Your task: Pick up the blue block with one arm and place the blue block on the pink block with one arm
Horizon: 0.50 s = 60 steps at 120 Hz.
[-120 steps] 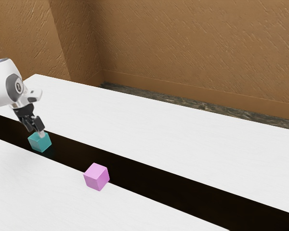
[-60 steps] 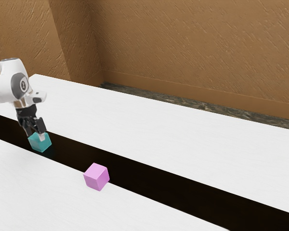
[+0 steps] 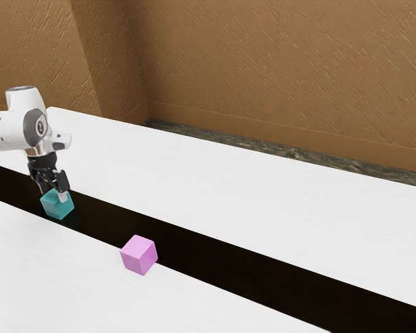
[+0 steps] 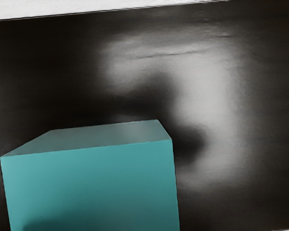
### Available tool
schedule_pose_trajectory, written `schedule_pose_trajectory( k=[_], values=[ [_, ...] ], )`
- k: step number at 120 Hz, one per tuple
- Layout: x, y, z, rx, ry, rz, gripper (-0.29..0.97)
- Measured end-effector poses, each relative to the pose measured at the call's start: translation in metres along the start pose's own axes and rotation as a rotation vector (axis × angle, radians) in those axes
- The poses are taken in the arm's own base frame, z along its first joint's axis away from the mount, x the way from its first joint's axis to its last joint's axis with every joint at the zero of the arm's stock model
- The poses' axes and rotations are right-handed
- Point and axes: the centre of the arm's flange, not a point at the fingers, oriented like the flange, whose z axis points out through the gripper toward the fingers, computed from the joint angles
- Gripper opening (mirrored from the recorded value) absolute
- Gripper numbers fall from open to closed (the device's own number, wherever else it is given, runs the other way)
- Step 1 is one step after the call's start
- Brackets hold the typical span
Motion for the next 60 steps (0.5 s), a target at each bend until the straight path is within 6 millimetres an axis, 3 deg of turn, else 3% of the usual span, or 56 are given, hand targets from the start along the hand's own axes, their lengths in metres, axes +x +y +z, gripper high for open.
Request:
schedule_pose_trajectory(
  k=[33,60],
  values=[
    [0.003,-0.008,0.02,0.003,0.003,-0.007,0.66],
    [0.007,-0.01,0.024,-0.005,0.016,-0.003,0.66]
  ],
)
